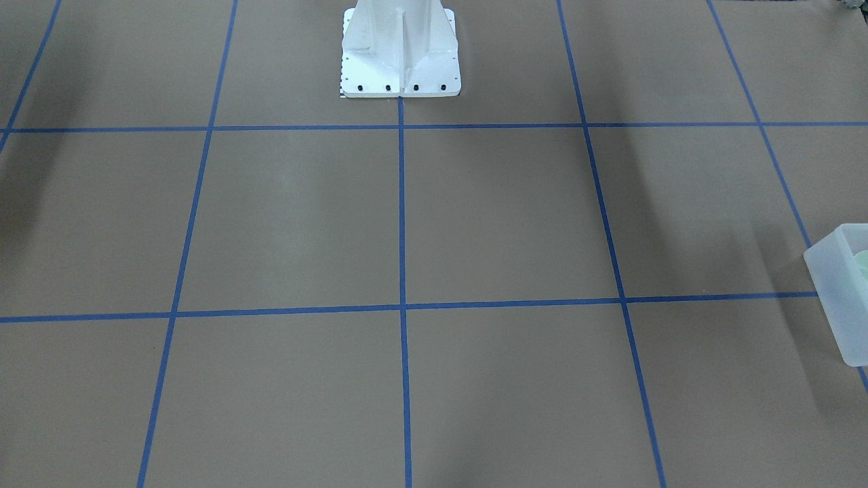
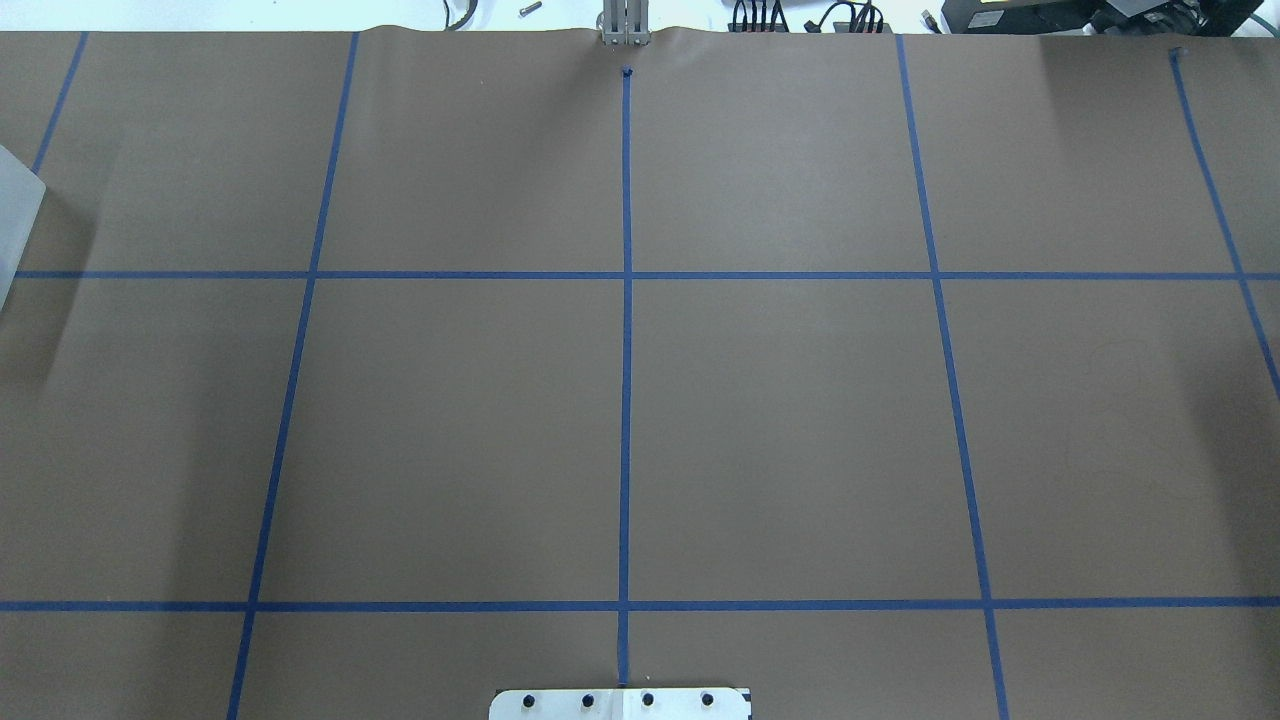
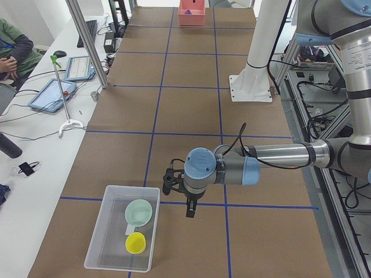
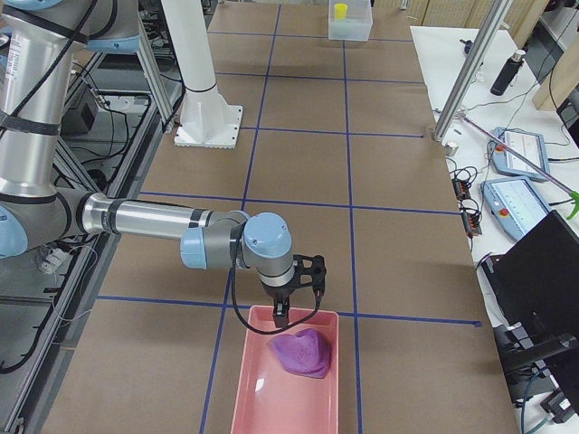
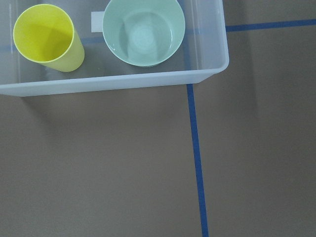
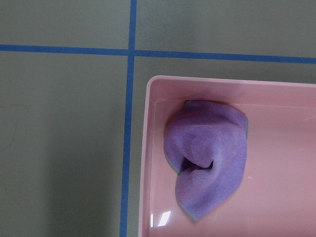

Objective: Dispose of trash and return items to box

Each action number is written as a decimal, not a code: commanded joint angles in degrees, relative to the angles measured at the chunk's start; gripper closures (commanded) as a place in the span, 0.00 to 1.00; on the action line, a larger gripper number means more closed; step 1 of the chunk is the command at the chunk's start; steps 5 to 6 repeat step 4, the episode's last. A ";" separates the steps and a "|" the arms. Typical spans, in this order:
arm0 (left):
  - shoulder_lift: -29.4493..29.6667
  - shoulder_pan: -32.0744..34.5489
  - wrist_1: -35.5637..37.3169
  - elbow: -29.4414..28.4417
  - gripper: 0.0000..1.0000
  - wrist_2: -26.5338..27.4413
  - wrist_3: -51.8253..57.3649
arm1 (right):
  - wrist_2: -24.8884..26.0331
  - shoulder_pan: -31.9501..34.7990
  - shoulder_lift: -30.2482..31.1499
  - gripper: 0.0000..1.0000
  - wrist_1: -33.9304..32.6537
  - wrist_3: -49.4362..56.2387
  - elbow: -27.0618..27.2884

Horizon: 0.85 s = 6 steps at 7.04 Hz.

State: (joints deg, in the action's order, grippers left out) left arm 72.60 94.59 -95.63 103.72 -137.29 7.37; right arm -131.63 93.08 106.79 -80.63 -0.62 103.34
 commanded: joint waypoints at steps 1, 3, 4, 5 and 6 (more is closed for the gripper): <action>0.00 -0.02 0.00 -0.18 0.02 0.09 -0.07 | -0.03 0.00 0.00 0.00 0.04 0.00 0.11; 0.00 0.07 0.09 -0.35 0.02 0.09 -0.07 | -0.03 0.00 -0.09 0.00 0.04 0.00 0.46; 0.00 0.07 0.09 -0.36 0.02 0.18 0.02 | -0.03 0.00 -0.09 0.00 0.04 0.00 0.46; 0.00 0.07 0.09 -0.36 0.02 0.18 0.02 | -0.03 0.00 -0.09 0.00 0.04 0.00 0.46; 0.00 0.07 0.09 -0.36 0.02 0.18 0.02 | -0.03 0.00 -0.09 0.00 0.04 0.00 0.46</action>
